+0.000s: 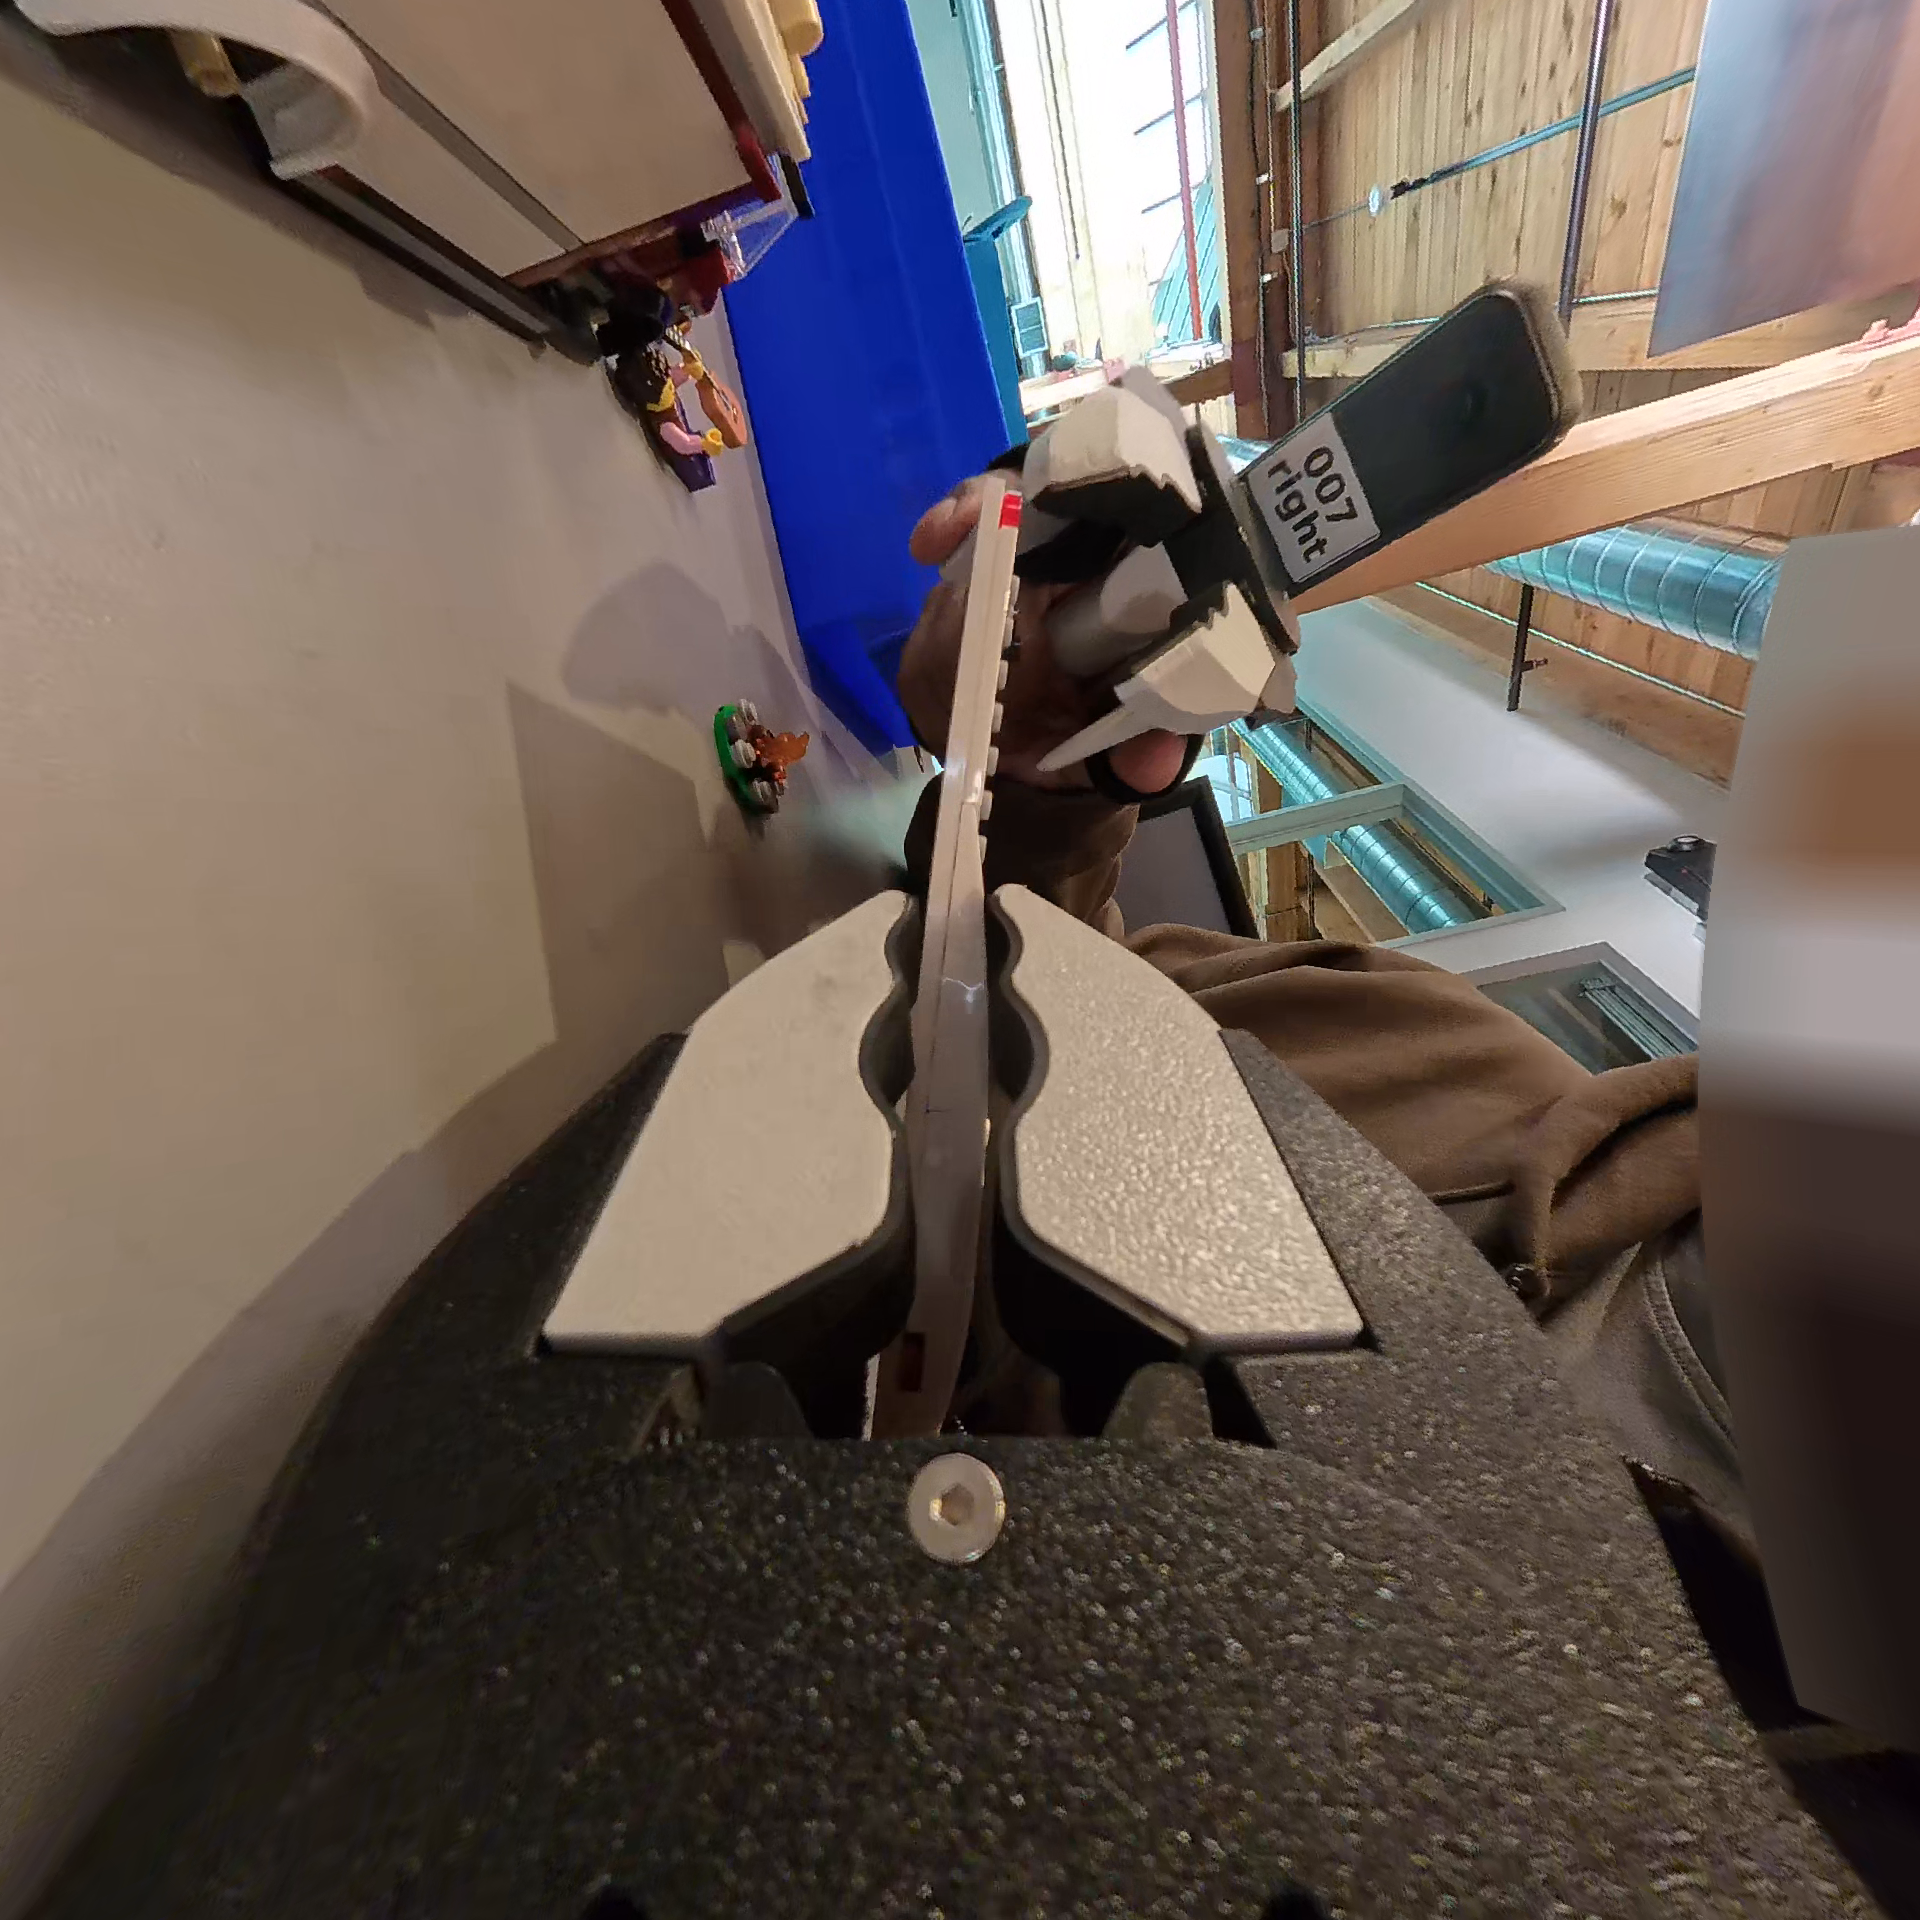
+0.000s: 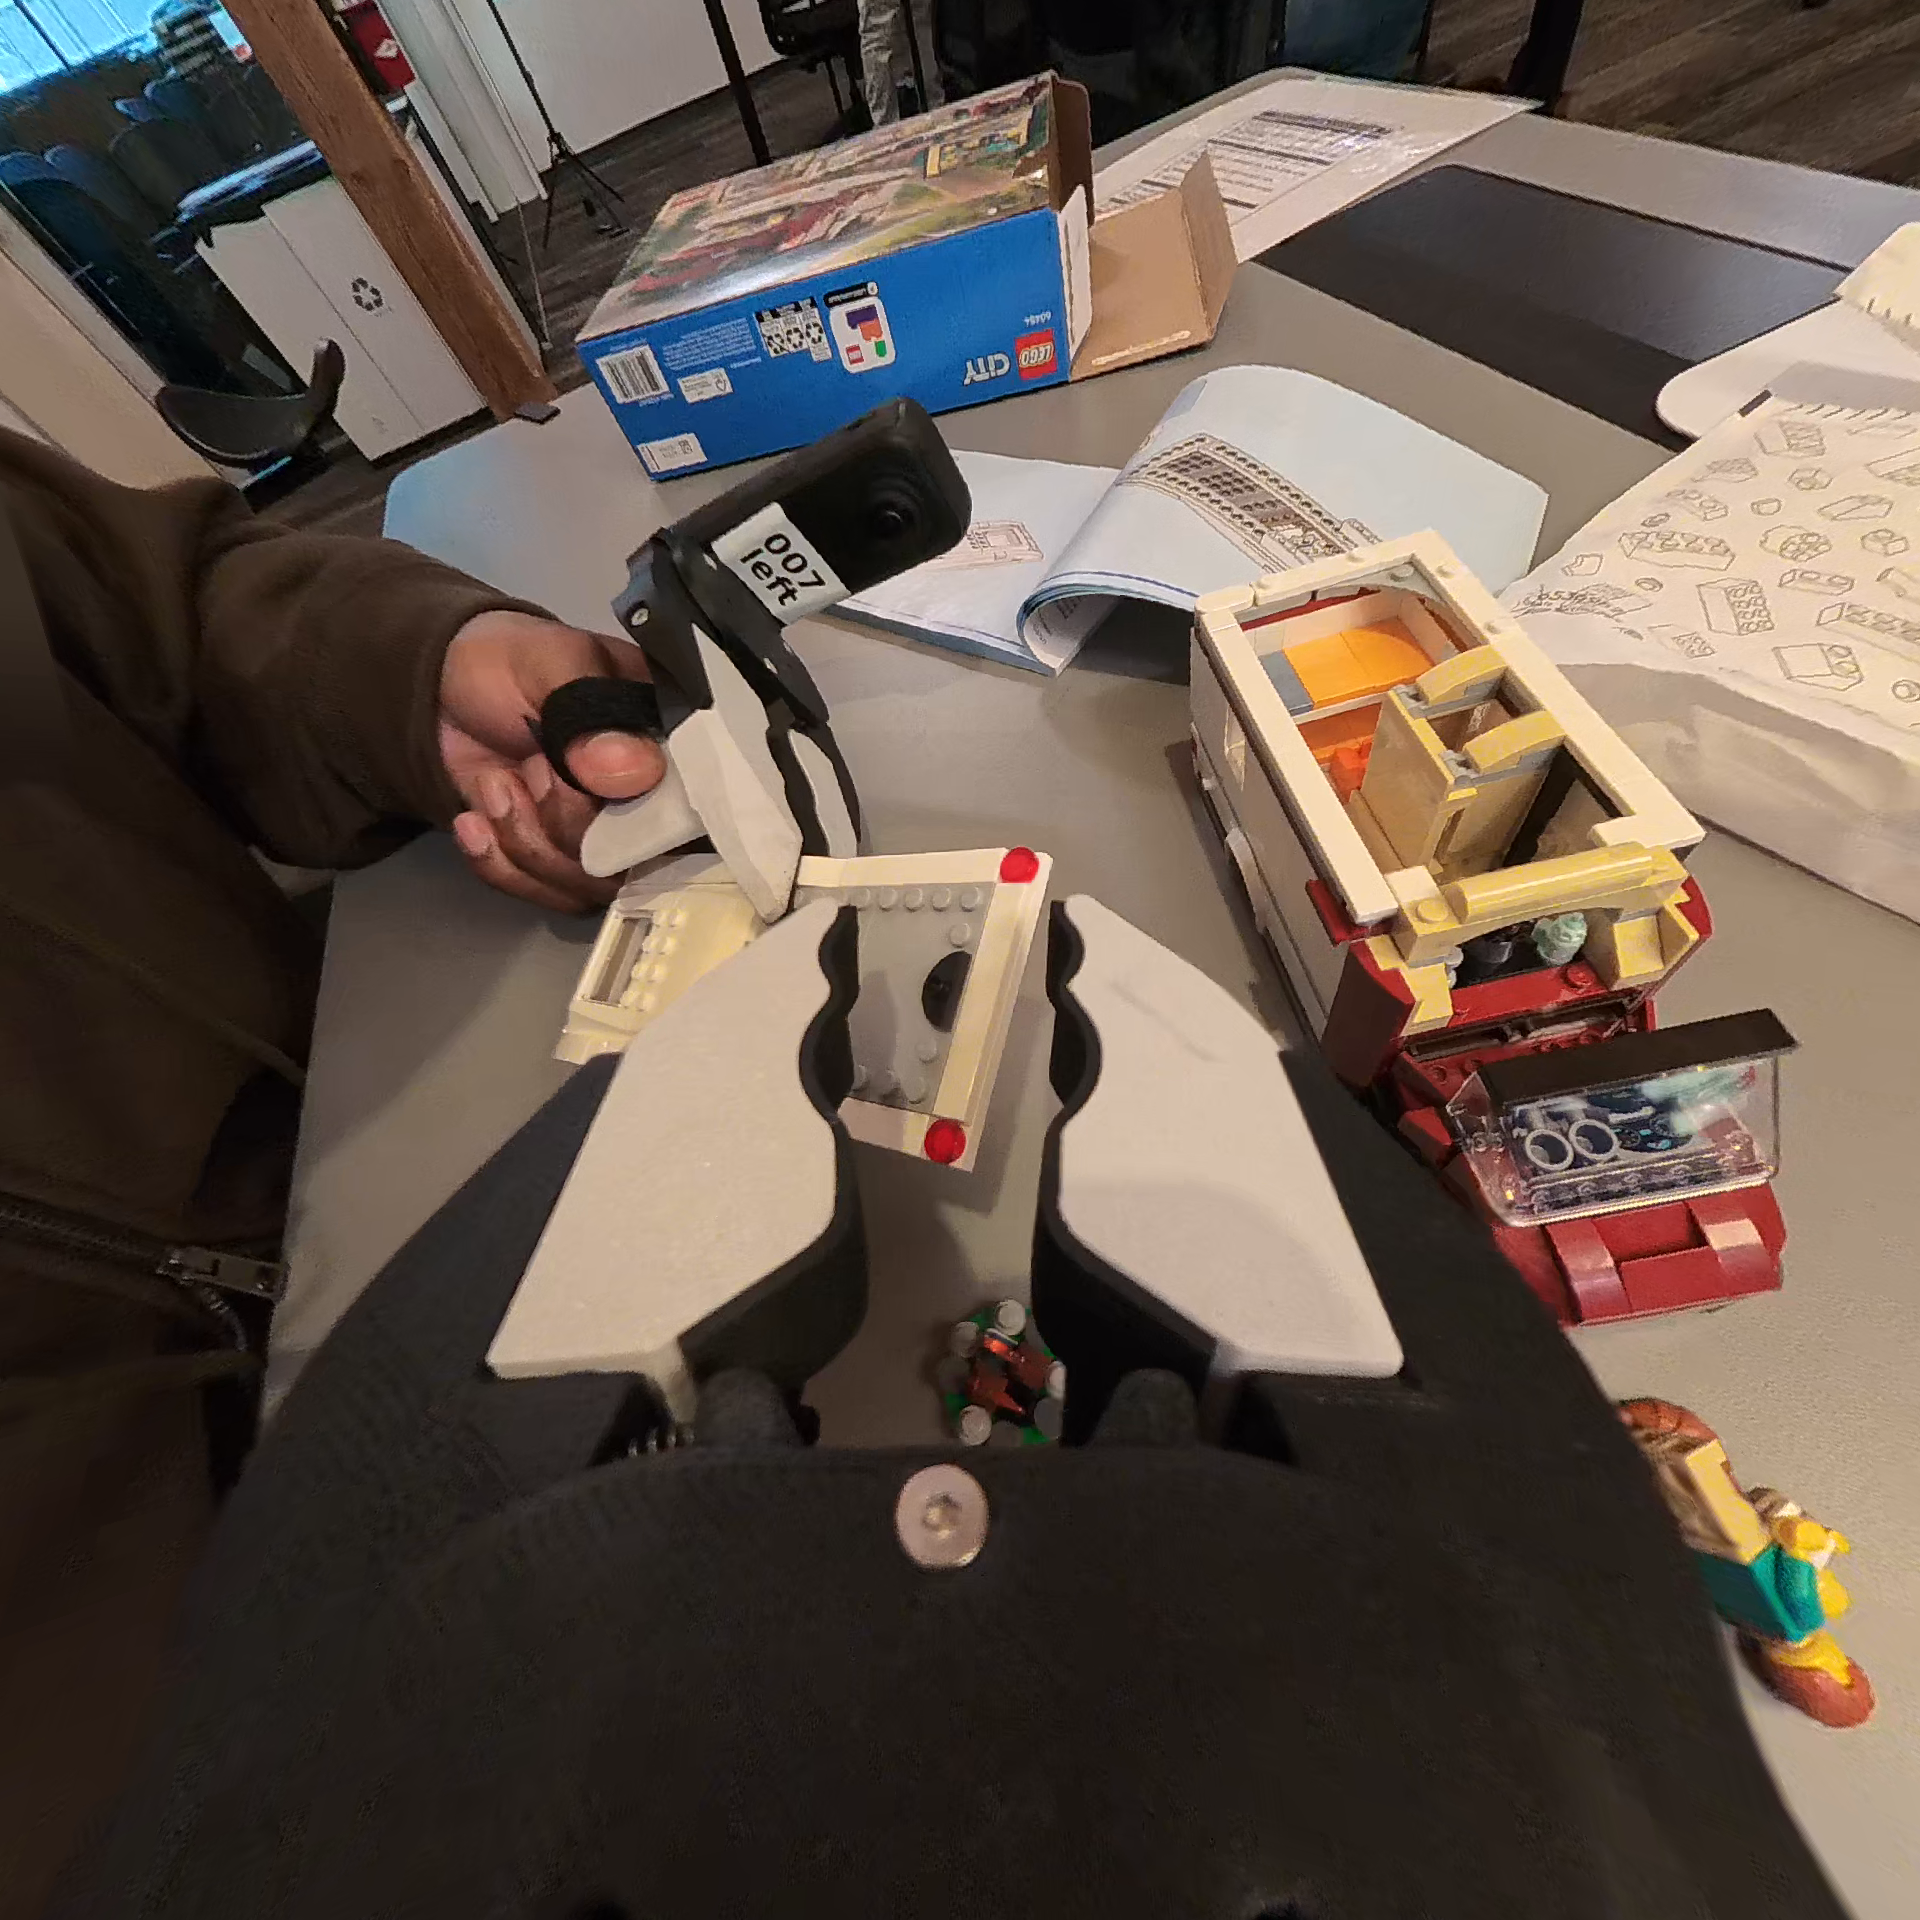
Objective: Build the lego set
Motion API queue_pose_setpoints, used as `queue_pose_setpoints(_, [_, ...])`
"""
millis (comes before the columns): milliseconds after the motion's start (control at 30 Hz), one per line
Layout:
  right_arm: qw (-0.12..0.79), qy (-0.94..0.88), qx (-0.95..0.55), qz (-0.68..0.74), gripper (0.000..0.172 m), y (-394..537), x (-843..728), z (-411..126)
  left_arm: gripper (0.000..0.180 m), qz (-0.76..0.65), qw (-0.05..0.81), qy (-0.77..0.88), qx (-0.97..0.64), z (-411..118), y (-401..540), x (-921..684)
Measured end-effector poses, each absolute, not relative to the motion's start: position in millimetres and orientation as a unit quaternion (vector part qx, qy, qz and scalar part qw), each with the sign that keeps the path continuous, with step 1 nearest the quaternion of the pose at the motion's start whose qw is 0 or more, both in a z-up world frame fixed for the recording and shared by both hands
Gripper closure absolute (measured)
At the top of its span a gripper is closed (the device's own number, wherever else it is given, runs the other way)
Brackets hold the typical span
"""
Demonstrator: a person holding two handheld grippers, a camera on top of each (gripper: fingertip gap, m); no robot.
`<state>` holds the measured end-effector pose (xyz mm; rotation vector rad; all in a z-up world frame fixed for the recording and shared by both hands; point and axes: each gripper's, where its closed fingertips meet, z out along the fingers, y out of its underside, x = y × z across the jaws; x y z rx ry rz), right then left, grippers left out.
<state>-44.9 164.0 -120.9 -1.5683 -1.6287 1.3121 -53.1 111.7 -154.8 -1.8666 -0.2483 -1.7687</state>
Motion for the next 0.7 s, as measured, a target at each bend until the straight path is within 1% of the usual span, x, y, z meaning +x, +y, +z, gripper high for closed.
queue_pose_setpoints(233, [0.246,-0.589,-0.616,0.461,0.141,152.3,-1.5,-132.7,0.17,-0.655,0.278,-0.093,-0.696,-155.3,111.6,-54.0])
queue_pose_setpoints(467, [0.188,-0.615,-0.66,0.389,0.141,124.2,69.3,-178.9,0.17,-0.669,0.277,-0.091,-0.683,-151.3,108.2,-55.2])
queue_pose_setpoints(700, [0.186,-0.668,-0.645,0.321,0.143,94.2,75.3,-204.3,0.17,-0.668,0.273,-0.073,-0.688,-151.3,104.4,-49.9])
